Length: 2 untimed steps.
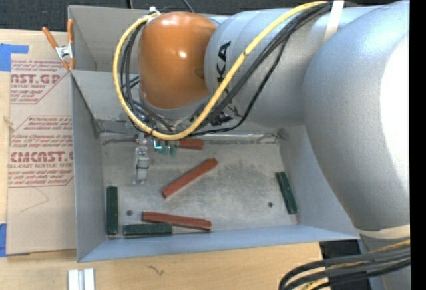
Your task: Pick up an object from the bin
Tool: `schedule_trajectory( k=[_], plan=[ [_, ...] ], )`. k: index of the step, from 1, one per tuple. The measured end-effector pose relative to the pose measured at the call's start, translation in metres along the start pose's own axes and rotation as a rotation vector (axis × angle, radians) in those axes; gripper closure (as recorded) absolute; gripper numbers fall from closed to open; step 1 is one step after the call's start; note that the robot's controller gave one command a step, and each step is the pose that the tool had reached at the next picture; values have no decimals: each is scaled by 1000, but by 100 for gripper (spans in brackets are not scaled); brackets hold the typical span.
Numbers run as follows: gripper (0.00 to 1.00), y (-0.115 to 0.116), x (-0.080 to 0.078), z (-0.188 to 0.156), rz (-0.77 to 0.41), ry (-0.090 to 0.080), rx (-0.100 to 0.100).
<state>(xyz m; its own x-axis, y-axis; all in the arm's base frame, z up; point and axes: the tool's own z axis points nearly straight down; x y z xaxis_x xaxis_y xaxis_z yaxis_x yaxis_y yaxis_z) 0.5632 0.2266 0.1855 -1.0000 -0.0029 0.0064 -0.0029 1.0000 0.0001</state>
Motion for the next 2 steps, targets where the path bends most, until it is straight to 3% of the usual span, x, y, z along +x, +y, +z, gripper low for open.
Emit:
schedule_trajectory(
  k=[1, 2],
  plan=[
    [0, -115, 50, 73, -273, 0, 3],
    [0, -147, 7, 86, -336, -9, 2]
  ],
)
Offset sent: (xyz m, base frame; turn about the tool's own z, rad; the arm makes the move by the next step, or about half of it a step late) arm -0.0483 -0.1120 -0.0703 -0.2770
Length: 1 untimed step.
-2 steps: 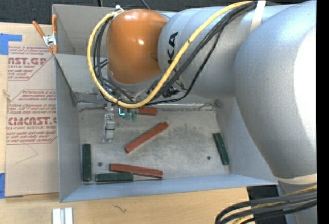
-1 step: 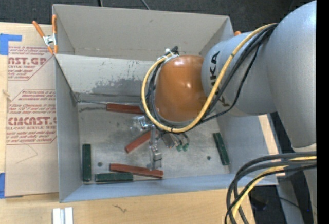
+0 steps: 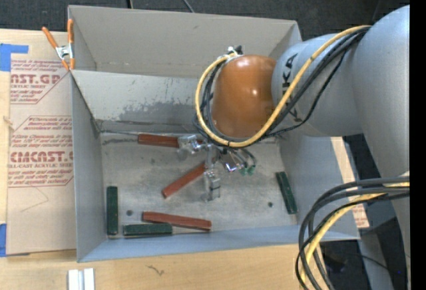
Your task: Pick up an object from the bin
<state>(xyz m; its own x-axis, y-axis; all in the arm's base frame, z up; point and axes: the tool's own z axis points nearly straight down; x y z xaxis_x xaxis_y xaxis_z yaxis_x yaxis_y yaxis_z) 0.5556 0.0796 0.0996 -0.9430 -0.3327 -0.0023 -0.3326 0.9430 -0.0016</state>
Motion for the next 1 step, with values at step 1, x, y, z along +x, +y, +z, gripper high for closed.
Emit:
schedule_trajectory(
  k=[1],
  plan=[
    [0, -4, -7, 0, 1, -1, -2]
  ],
)
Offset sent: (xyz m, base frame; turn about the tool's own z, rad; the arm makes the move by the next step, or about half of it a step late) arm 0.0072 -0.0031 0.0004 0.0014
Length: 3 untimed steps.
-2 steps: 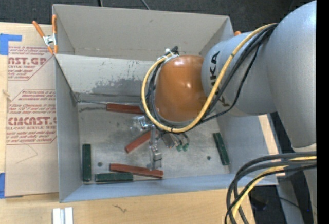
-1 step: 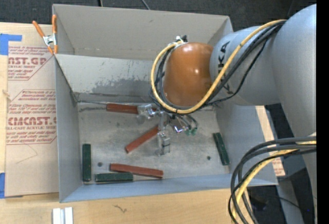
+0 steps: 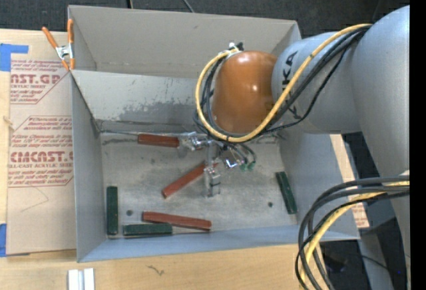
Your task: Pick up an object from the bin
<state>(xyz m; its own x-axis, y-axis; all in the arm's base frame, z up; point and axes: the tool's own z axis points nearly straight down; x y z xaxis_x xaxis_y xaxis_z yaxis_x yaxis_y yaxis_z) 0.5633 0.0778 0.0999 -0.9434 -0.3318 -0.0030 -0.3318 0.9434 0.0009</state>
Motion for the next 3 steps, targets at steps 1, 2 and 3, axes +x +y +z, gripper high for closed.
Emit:
schedule_trajectory(
  k=[1, 2, 3],
  plan=[
    [0, -4, 1, 32, 58, 3, -1],
    [0, -3, 0, 32, 58, 1, -1],
    [100, -3, 0, 30, 58, 0, -1]
  ],
)
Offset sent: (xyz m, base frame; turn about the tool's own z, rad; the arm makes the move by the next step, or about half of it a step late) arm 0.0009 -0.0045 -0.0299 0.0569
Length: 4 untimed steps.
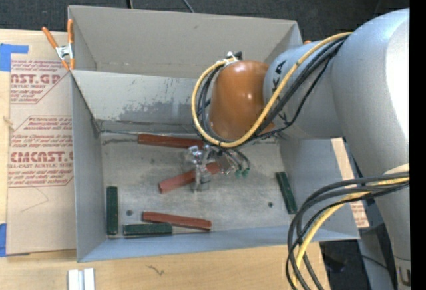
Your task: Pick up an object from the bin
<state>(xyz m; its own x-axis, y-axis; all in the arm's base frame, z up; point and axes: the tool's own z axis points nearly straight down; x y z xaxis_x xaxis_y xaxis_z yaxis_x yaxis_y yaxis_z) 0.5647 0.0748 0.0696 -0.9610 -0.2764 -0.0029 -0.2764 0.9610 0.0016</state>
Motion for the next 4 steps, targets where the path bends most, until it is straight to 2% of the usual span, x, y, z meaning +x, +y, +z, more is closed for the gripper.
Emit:
schedule_trajectory(
  k=[1, 3, 4],
  plan=[
    [100, 0, -1, -22, 0, -1, 1],
    [100, 1, -2, -29, 1, 1, 0],
    [100, 2, -2, -55, 2, -1, 1]
  ],
)
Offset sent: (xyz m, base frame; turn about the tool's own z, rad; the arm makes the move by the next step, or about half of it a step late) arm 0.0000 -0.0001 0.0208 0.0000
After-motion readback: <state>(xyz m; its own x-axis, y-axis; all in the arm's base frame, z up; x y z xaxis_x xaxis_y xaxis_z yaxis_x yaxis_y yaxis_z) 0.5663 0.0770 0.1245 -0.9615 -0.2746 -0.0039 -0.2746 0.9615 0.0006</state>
